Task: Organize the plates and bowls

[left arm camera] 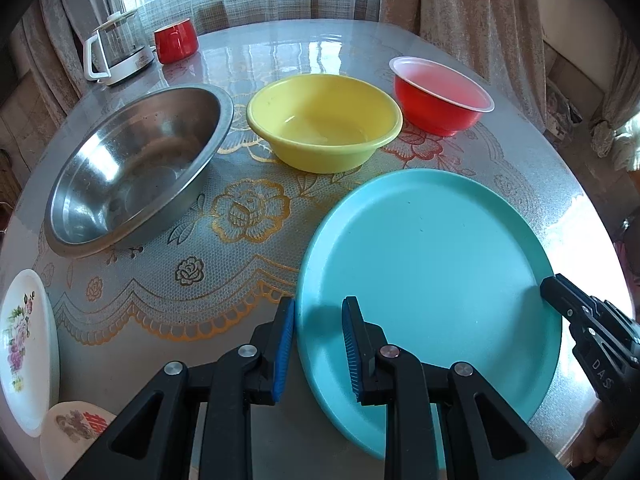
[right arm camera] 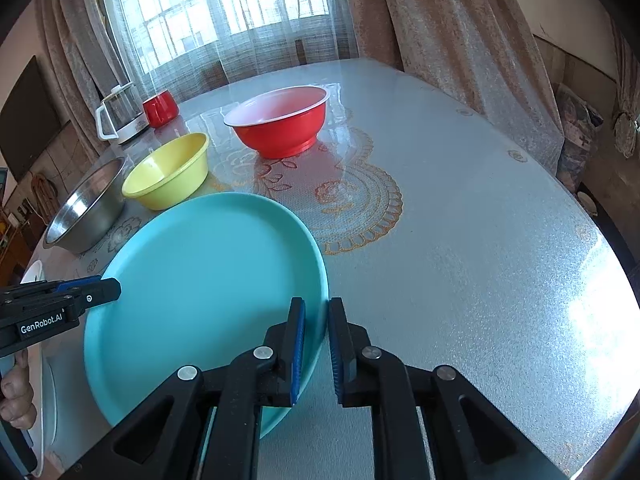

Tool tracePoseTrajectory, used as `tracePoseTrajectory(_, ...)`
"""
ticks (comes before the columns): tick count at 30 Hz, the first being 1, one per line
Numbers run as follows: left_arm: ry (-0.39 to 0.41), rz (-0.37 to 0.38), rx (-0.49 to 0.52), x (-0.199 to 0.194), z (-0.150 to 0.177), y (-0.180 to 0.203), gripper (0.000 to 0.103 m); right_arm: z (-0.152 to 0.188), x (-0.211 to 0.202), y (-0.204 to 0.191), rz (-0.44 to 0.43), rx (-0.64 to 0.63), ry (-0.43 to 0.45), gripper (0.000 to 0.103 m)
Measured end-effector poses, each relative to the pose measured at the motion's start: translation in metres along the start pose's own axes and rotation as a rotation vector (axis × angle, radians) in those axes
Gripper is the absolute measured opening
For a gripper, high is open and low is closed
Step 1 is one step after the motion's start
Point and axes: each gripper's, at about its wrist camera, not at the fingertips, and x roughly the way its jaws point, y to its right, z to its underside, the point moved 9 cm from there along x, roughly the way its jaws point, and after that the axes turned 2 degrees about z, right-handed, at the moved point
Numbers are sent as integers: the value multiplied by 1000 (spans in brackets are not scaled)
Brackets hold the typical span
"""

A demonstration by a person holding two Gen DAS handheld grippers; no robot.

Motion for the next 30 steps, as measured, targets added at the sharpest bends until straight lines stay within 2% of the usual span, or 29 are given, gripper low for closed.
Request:
tracePoseTrajectory(5, -11, 6, -47, -3, 4, -4, 23, 1, 0, -2, 3, -9, -11, 15)
tracePoseTrajectory(18, 168, -29, -68, -61, 14, -25, 23, 1, -6, -5, 9, -6, -8, 35)
tracePoseTrajectory(25, 237, -21, -77, -91, 27, -30, 23, -5, -20, -5, 46, -7, 32, 39)
tracePoseTrajectory(30, 268, -23, -89, -107, 37, -37, 24, -11, -35, -17, 28, -18, 68, 39)
